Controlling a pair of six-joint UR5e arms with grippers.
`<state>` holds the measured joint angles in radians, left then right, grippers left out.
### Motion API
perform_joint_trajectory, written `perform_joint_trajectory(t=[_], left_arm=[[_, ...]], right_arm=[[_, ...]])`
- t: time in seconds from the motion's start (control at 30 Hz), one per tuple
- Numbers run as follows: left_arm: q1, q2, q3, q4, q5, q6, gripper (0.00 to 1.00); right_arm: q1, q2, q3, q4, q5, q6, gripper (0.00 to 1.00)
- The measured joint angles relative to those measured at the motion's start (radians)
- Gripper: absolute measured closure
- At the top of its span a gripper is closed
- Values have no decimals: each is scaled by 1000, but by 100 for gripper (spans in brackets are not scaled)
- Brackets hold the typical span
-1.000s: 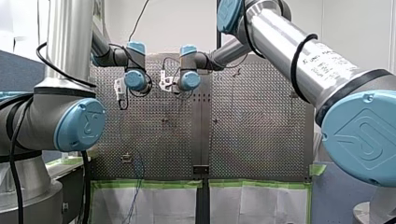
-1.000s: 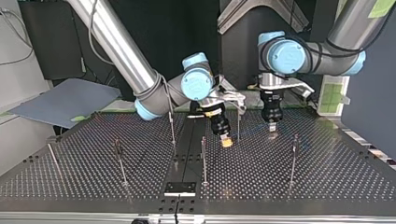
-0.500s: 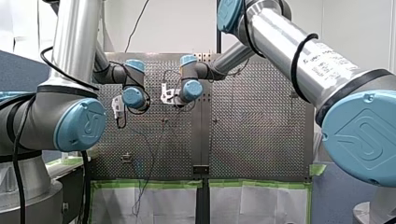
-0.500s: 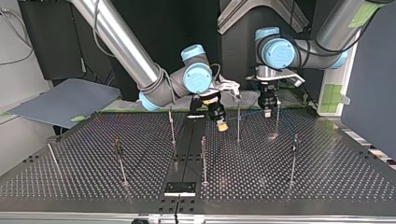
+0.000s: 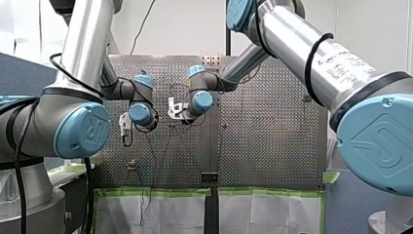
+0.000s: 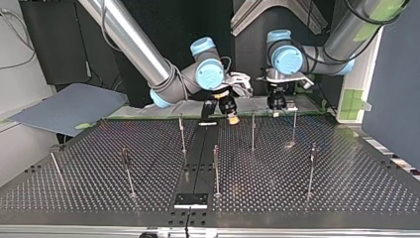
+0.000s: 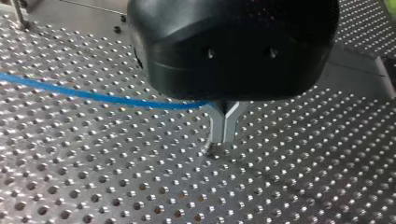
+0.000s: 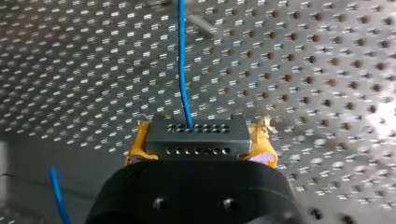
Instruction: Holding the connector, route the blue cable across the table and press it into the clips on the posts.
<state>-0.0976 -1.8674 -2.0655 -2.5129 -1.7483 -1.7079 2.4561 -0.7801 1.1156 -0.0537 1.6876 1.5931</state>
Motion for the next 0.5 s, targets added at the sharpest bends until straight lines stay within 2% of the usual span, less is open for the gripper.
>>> perform_joint_trajectory(t=[0.23, 0.5], left_arm=[[0, -7, -19, 54, 19, -26, 100], [2, -51, -18, 110, 61, -29, 100]], right_arm=[[-10, 0, 50, 1, -4, 7, 100], [-29, 0, 58, -3, -16, 17, 100]])
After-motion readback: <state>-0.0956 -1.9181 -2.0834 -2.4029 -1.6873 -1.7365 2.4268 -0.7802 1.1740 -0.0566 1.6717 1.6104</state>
